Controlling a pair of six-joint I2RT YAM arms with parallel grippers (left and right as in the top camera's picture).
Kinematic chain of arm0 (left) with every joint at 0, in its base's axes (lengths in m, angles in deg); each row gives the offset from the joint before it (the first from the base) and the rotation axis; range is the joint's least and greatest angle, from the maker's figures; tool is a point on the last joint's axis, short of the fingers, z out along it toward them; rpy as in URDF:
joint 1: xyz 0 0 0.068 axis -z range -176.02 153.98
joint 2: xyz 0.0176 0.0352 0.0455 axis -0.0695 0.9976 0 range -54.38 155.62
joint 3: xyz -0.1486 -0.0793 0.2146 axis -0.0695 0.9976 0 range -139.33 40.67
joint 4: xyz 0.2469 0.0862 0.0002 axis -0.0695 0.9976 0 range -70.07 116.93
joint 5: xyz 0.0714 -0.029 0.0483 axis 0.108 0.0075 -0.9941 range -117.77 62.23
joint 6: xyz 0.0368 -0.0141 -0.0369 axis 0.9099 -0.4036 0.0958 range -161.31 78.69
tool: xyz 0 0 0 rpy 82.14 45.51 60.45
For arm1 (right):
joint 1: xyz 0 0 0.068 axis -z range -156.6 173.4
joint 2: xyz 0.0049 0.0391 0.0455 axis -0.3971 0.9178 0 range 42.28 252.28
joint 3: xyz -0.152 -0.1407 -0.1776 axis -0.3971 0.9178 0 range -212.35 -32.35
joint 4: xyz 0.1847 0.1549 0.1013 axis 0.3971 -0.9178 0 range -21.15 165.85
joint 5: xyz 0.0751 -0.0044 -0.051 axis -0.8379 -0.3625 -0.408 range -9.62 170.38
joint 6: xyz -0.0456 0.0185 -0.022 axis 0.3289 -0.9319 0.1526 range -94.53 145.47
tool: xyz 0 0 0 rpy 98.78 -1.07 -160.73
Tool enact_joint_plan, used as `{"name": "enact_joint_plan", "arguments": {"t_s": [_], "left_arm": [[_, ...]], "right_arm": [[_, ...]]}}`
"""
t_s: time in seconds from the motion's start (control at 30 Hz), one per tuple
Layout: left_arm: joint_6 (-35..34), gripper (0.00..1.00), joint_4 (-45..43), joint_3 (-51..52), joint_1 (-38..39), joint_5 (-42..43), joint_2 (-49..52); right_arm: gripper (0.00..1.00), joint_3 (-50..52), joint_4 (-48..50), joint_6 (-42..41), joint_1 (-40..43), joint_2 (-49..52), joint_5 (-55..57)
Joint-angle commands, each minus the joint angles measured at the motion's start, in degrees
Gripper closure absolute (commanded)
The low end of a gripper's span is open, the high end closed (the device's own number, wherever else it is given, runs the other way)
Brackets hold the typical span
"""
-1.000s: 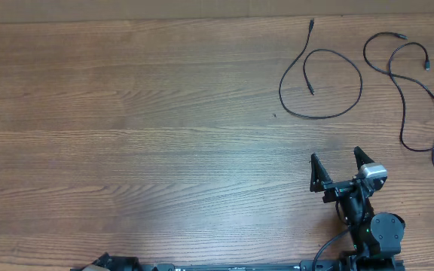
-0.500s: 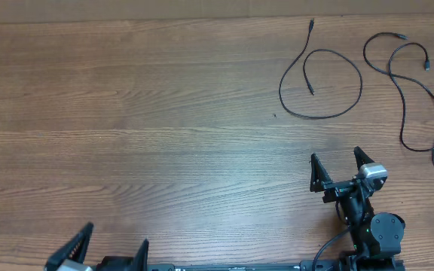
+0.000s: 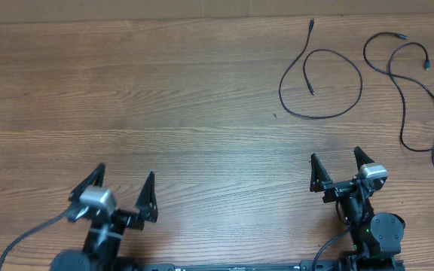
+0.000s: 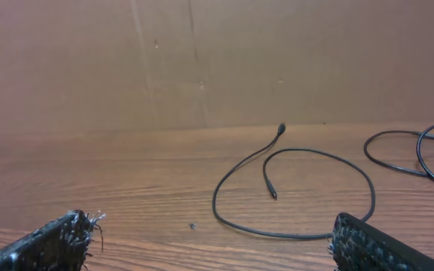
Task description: Untangle cables
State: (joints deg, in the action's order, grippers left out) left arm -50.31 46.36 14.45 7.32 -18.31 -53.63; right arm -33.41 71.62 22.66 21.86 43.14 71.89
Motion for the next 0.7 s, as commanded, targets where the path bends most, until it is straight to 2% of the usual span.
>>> {"name": "enact_joint_plan", "arguments": {"t_s": [0.0, 0.27, 0.5, 0.67], "left_arm": [[-0.22, 0.00, -4.57, 5.84, -0.35, -1.01, -0.48], [-0.20, 0.01, -14.97, 16.94, -0.37, -1.07, -0.48], [0.26, 0.01, -19.61, 22.47, -0.37, -1.46, -0.48], [0.22, 0.00, -20.92, 25.29, -0.37, -5.18, -0.48]], "right_arm": [[0.00, 0.59, 0.20, -0.20, 0.04, -0.44, 0.85], [0.00, 0.59, 0.20, -0.20, 0.04, -0.44, 0.85], [0.00, 0.59, 0.20, -0.20, 0.04, -0.42, 0.85], [0.00, 0.59, 0.20, -0.17, 0.04, -0.42, 0.85]]}}
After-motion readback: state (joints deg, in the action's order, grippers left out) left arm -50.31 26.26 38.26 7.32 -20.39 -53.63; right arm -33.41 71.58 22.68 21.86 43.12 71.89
